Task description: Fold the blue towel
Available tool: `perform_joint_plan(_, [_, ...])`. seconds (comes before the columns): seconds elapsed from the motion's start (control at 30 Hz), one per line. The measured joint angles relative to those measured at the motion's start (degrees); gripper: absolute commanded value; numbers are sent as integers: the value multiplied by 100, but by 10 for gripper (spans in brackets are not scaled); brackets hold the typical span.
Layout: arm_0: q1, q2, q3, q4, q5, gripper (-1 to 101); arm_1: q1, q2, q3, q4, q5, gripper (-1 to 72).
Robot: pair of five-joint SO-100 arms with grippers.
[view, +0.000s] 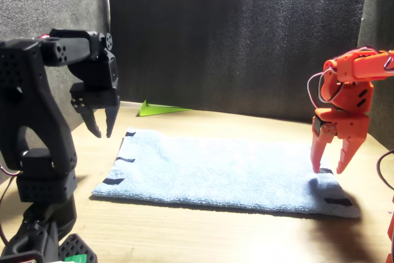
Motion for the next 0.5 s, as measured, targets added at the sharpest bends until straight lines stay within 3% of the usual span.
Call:
perform_joint_plan(0.23, [316,246,97,0,176,119,-281,167,211,18,-88,233])
perform_joint_plan(0.5, [527,369,193,-9,281,121,-422,167,598,-457,-132,231])
